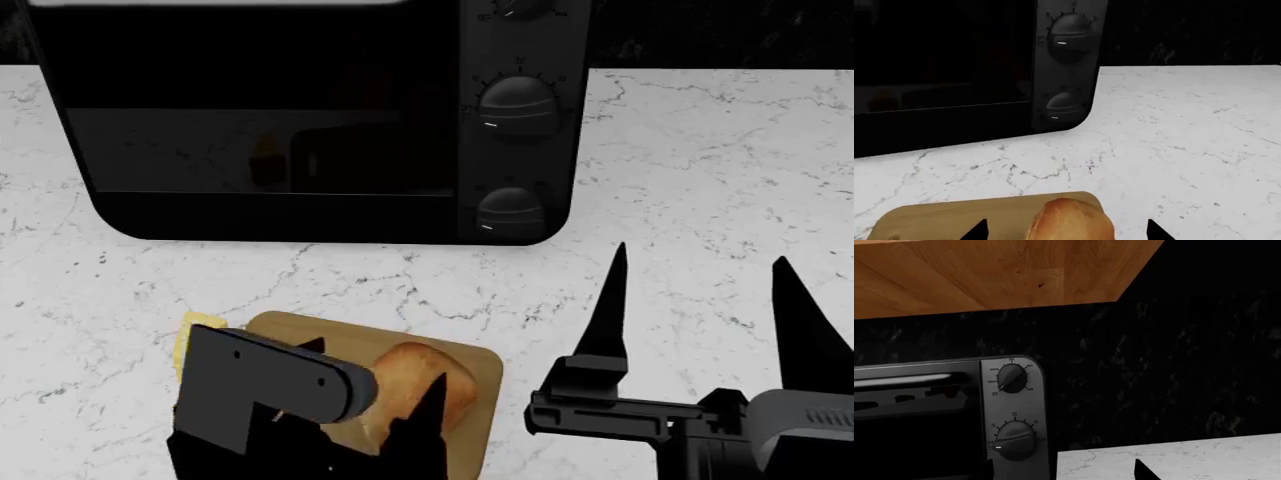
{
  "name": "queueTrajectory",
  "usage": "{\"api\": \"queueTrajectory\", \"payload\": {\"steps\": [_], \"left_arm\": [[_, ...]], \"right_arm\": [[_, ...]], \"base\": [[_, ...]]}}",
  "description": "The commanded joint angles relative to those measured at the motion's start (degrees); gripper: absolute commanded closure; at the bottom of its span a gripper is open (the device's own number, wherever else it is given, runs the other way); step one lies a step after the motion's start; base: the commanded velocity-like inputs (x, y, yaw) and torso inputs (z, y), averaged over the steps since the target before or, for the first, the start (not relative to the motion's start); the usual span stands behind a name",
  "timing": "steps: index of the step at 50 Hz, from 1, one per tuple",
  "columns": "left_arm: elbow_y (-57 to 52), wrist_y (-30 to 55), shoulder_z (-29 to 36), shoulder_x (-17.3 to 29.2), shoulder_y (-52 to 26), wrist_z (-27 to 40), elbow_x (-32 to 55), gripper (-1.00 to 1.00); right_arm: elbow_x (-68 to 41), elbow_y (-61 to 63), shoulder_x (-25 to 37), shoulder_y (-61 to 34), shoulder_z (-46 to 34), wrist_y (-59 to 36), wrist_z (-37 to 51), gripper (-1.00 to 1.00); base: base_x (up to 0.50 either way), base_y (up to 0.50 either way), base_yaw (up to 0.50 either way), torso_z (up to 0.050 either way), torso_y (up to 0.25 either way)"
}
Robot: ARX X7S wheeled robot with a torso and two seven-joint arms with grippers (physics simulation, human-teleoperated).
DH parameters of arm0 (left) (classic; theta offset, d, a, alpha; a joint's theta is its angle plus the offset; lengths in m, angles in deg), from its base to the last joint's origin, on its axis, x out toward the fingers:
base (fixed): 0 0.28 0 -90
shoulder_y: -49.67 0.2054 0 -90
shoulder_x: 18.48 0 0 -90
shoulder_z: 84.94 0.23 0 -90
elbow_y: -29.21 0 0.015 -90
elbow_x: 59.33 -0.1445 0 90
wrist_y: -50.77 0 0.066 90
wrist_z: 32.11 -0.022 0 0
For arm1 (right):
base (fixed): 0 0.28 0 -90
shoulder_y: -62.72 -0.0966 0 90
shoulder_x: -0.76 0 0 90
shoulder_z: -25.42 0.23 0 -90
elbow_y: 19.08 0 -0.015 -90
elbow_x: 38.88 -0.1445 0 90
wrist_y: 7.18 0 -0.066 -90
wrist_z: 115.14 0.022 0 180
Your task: Place the bread and cheese on the cutting board.
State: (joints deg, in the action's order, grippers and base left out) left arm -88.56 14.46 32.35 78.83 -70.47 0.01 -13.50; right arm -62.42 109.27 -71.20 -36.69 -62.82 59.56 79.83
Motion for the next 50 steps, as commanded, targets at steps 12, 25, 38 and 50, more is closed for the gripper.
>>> {"api": "queueTrajectory", "payload": {"steps": [12,25,38,50], "left_arm": [[-10.16,2.79,-13.74,6.31,-5.36,8.48,6.6,-1.0],[-8.9,2.33,-14.89,10.63,-3.38,7.61,5.37,-1.0],[-4.6,0.22,-13.15,12.32,-0.96,5.19,2.58,-1.0],[0.22,-1.24,-11.08,12.18,-0.35,3.82,0.33,-1.0]], "right_arm": [[-0.29,0.41,0.37,-0.15,-0.7,-0.03,0.5,-1.0],[-0.94,1.01,0.69,-0.09,-0.41,-0.18,0.94,-1.0],[-1.11,0.86,0.88,-0.02,-0.49,0.07,1.19,-1.0],[-1.34,1.13,1.12,0.05,-0.62,0.21,1.41,-1.0]], "base": [[0.0,0.0,0.0,0.0,0.0],[0.0,0.0,0.0,0.0,0.0],[0.0,0.0,0.0,0.0,0.0],[0.0,0.0,0.0,0.0,0.0]]}}
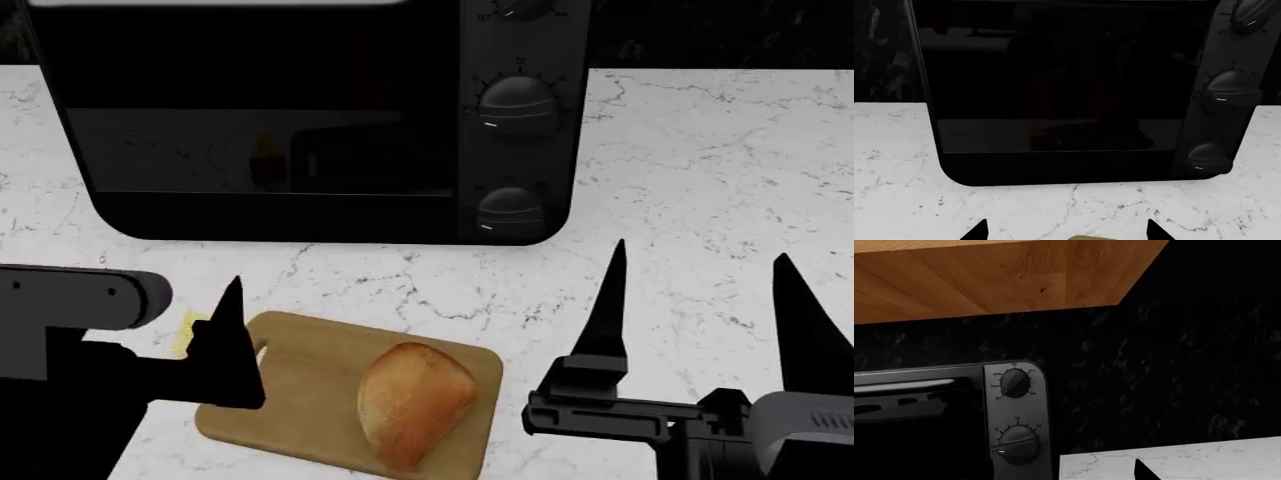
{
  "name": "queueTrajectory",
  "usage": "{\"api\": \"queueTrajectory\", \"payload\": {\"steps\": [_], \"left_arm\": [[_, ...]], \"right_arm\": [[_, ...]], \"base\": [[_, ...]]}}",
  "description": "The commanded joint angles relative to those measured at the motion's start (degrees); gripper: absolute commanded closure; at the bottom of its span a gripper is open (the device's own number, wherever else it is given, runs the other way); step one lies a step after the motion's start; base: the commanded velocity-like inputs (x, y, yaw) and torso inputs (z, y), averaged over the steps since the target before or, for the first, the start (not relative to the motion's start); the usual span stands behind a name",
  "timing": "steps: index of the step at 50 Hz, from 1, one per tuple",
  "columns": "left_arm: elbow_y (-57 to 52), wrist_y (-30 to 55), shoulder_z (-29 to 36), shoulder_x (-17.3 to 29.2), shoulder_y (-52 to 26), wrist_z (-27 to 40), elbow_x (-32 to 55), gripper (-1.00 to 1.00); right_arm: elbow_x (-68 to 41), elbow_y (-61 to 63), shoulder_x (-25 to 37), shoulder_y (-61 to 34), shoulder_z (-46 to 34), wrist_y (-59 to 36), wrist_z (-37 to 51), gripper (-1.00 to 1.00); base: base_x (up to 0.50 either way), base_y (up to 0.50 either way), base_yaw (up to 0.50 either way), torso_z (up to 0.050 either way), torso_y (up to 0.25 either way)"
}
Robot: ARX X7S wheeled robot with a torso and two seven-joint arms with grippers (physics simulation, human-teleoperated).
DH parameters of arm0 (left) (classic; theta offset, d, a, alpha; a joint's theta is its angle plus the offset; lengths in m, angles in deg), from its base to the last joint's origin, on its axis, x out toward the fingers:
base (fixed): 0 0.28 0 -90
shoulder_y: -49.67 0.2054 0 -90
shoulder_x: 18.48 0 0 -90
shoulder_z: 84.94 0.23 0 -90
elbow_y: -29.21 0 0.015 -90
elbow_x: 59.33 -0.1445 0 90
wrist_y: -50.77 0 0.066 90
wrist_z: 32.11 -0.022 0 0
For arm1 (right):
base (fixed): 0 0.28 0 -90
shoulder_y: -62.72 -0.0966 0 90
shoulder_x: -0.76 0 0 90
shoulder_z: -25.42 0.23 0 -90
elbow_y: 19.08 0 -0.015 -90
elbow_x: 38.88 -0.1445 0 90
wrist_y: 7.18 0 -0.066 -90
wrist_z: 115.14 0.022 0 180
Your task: Place the bread and cheese on the cutting board.
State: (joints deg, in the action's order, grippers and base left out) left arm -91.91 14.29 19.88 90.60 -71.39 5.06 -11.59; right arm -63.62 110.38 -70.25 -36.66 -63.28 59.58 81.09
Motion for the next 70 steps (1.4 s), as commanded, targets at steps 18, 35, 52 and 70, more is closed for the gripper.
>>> {"api": "queueTrajectory", "payload": {"steps": [18,35,52,70], "left_arm": [[9.66,-2.87,2.84,-0.16,0.34,-2.93,-3.16,-1.0],[15.95,-3.95,4.12,-0.94,-1.22,-4.08,-4.71,-1.0],[19.04,-3.86,4.48,-1.24,-2.87,-4.64,-4.63,-1.0],[24.99,-5.7,5.49,-1.99,-4.34,-5.62,-6.36,-1.0]], "right_arm": [[-0.4,-0.15,0.44,-0.15,-0.6,0.24,0.44,-1.0],[-0.41,-1.0,0.6,-0.43,-1.18,0.74,0.4,-1.0],[-0.78,-0.52,0.94,-0.42,-1.27,0.65,0.87,-1.0],[-0.95,-0.72,1.15,-0.32,-1.52,1.04,1.11,-1.0]], "base": [[0.0,0.0,0.0,0.0,0.0],[0.0,0.0,0.0,0.0,0.0],[0.0,0.0,0.0,0.0,0.0],[0.0,0.0,0.0,0.0,0.0]]}}
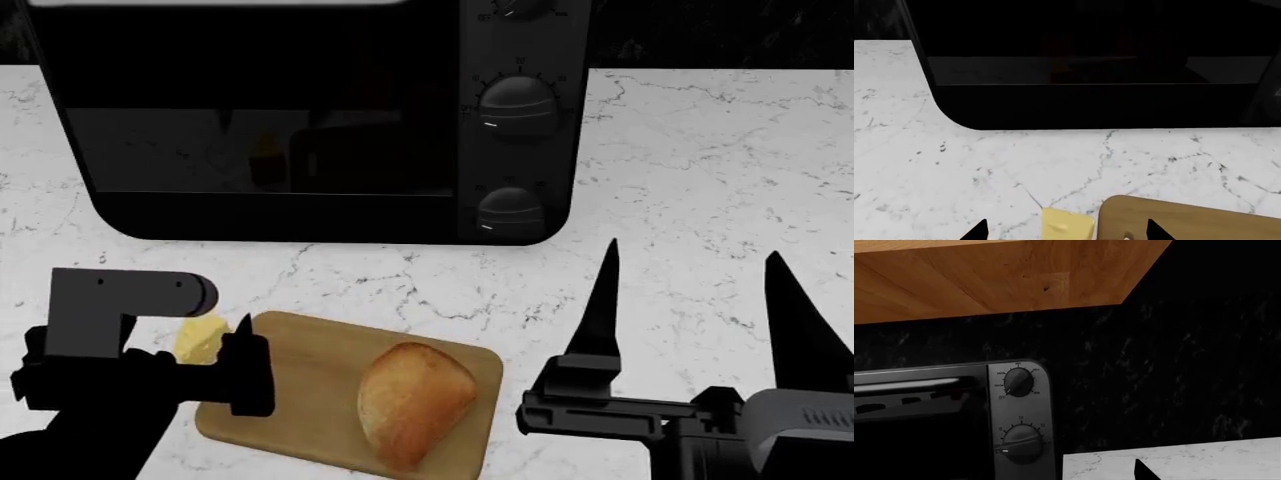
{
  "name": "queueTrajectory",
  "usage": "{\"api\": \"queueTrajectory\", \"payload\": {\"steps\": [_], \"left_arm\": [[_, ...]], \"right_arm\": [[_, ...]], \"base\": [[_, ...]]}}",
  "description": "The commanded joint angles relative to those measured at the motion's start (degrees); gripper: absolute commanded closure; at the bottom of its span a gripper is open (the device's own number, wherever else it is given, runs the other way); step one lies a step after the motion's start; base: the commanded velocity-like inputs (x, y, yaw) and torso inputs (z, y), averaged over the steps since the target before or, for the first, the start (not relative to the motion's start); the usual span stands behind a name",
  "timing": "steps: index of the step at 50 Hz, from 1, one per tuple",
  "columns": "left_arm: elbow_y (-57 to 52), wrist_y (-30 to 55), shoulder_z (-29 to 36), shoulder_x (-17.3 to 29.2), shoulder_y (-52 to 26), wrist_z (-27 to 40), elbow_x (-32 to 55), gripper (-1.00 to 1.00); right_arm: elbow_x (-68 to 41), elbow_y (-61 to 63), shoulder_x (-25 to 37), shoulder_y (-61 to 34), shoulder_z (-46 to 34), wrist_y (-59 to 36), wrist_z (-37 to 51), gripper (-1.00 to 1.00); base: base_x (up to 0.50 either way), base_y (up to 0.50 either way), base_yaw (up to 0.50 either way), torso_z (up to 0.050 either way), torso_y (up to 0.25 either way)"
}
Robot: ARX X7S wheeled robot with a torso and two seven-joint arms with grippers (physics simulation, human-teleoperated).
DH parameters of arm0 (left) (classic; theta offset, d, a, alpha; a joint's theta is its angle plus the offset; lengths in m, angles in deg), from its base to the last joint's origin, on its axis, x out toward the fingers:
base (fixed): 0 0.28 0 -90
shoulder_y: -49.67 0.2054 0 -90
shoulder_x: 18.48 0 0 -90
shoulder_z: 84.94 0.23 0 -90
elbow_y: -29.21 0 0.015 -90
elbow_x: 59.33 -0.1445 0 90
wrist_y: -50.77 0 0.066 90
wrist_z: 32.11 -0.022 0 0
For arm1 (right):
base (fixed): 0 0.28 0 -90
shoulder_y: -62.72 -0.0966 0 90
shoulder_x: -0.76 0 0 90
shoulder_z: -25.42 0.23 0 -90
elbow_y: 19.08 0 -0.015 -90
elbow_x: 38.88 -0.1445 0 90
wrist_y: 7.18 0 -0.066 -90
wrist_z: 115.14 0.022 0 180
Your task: Place the bread and cheese on the cutting board.
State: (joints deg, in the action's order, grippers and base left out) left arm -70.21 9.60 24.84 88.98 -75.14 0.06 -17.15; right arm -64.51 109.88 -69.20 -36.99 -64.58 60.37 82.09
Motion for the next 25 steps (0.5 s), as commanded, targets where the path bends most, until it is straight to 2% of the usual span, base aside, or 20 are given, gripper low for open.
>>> {"api": "queueTrajectory", "payload": {"steps": [1,24,25], "left_arm": [[3.82,-1.32,0.6,-0.41,-0.61,-0.81,-0.99,-1.0],[11.03,-5.07,1.71,-1.07,-0.73,-2.19,-3.45,-1.0],[10.86,-5.5,1.43,-1.13,-0.6,-1.72,-3.65,1.0]], "right_arm": [[-0.04,-0.33,0.09,0.05,-0.27,0.37,0.05,-1.0],[-0.13,-0.47,0.45,-0.11,-0.76,0.58,0.42,-1.0],[-0.13,-0.47,0.44,-0.15,-0.85,0.54,0.44,-1.0]], "base": [[0.0,0.0,0.0,0.0,0.0],[0.0,0.0,0.0,0.0,0.0],[0.0,0.0,0.0,0.0,0.0]]}}
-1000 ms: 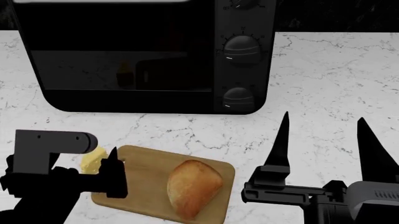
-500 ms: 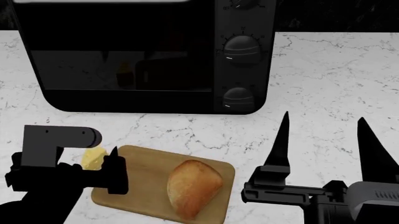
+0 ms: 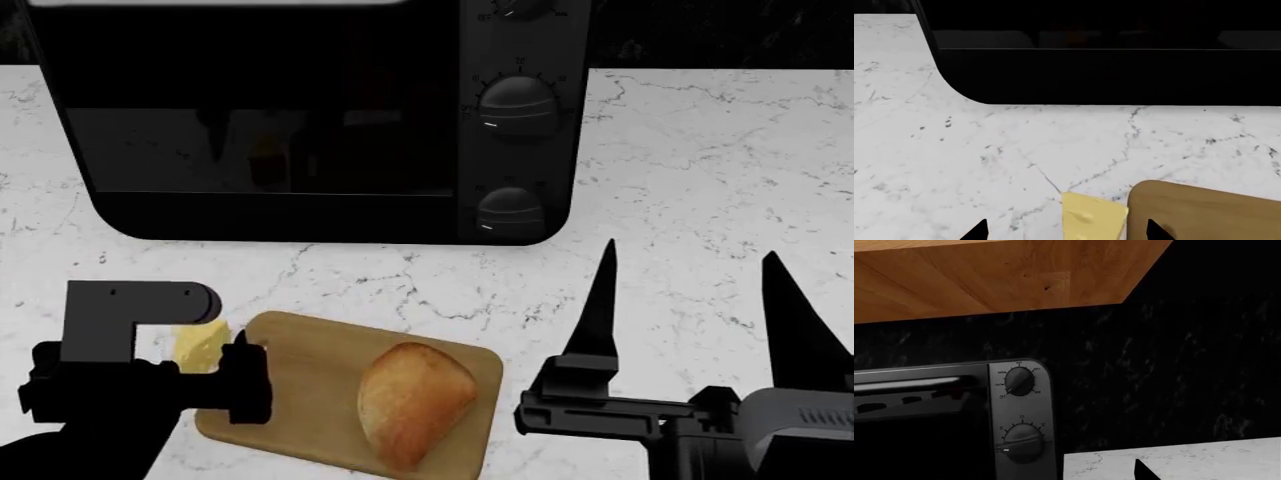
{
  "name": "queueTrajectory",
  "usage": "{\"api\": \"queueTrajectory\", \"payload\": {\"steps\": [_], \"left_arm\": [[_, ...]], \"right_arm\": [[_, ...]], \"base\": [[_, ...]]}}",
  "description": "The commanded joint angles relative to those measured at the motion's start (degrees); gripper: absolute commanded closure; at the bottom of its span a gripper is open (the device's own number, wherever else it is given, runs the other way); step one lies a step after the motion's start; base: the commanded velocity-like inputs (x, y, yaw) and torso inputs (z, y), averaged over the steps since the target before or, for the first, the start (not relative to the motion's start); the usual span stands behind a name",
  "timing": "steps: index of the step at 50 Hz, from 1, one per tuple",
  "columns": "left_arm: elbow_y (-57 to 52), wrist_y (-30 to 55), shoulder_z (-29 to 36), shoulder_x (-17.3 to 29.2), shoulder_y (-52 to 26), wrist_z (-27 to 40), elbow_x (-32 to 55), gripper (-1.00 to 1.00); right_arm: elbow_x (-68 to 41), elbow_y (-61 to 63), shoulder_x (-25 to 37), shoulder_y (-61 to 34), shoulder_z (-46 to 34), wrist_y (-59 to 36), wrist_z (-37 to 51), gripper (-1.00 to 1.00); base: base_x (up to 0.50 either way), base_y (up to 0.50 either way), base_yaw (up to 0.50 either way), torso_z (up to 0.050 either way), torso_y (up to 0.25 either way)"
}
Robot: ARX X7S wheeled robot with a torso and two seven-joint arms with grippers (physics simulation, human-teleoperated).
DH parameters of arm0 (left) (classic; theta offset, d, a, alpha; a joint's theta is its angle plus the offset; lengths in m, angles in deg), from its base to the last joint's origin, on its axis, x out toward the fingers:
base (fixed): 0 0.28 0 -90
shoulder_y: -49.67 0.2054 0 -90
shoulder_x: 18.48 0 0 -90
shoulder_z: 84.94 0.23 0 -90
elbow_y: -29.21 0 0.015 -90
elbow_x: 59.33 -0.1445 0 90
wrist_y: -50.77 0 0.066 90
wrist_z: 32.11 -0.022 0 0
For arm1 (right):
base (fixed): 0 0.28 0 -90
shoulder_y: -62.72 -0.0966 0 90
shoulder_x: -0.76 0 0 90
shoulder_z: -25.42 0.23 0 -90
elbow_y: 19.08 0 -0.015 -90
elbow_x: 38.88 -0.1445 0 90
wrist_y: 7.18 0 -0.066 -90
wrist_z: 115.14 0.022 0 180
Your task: Place the bread and cheese on the cutting board.
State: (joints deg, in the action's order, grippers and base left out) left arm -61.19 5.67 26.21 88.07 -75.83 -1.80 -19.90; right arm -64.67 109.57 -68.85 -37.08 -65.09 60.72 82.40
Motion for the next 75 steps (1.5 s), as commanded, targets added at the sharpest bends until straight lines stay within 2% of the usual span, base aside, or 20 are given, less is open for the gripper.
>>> {"api": "queueTrajectory", "payload": {"steps": [1,12,21,33,41,58,75], "left_arm": [[1.51,-1.39,0.47,-0.09,0.12,-0.03,-0.96,1.0],[0.11,-1.31,0.87,0.22,0.11,0.48,-1.03,1.0],[-8.08,1.93,-0.84,1.36,-0.33,3.17,1.93,1.0],[-13.91,5.3,-1.24,1.31,-0.6,2.74,6.89,1.0],[-17.52,7.15,0.89,1.27,-1.21,3.26,7.44,1.0],[-15.91,6.67,5.83,-0.82,-1.98,1.83,5.83,1.0],[-13.06,4.43,6.53,-0.35,-0.12,0.8,5.02,1.0]], "right_arm": [[0.02,-0.09,0.13,-0.11,-0.4,0.1,0.17,-1.0],[-0.08,-0.13,0.31,-0.25,-0.71,0.08,0.34,-1.0],[-0.15,-0.2,0.42,-0.28,-0.9,0.2,0.46,-1.0],[-0.54,-0.01,0.67,-0.27,-0.78,0.24,0.73,-1.0],[-0.59,-0.34,0.76,-0.25,-0.84,0.58,0.7,-1.0],[-1.11,0.31,1.13,-0.07,-0.68,0.65,1.13,-1.0],[-1.15,0.23,1.36,-0.23,-1.06,0.69,1.46,-1.0]], "base": [[0.0,0.0,0.0,0.0,0.0],[0.0,0.0,0.0,0.0,0.0],[0.0,0.0,0.0,0.0,0.0],[0.0,0.0,0.0,0.0,0.0],[0.0,0.0,0.0,0.0,0.0],[0.0,0.0,0.0,0.0,0.0],[0.0,0.0,0.0,0.0,0.0]]}}
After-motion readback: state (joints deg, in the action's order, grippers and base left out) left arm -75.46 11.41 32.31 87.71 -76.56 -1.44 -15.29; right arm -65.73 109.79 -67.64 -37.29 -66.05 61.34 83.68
